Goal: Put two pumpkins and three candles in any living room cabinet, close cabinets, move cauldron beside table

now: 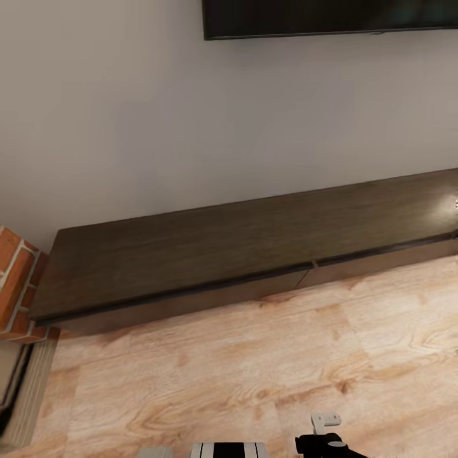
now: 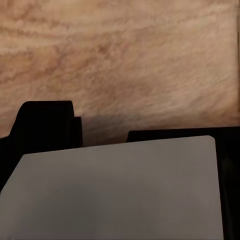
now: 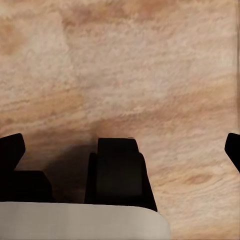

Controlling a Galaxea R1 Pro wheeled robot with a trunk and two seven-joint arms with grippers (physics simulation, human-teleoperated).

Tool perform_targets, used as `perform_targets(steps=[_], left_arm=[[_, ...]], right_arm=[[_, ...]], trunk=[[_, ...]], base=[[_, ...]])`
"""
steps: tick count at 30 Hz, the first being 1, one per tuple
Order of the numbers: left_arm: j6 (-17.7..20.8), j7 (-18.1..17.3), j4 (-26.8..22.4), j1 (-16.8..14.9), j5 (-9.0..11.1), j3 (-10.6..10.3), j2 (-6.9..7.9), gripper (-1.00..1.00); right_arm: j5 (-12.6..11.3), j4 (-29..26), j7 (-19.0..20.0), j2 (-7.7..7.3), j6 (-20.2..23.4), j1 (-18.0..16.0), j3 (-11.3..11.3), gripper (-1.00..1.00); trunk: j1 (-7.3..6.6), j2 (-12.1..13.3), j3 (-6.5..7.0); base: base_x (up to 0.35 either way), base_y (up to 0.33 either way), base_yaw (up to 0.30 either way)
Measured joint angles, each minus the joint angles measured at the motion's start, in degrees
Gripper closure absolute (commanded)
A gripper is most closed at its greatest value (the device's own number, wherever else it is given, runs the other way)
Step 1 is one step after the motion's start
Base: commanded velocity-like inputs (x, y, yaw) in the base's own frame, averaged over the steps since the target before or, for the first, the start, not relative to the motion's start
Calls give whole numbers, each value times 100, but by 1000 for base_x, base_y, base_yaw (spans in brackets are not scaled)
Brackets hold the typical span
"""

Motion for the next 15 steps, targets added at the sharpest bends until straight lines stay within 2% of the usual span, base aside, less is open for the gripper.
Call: perform_targets(steps=[15], left_arm=[[0,0,0,0,0,0,8,-100]], right_arm=[[8,-6,1,7,-6,62,7,-100]], trunk=[[0,0,109]], base=[[0,0,-208]])
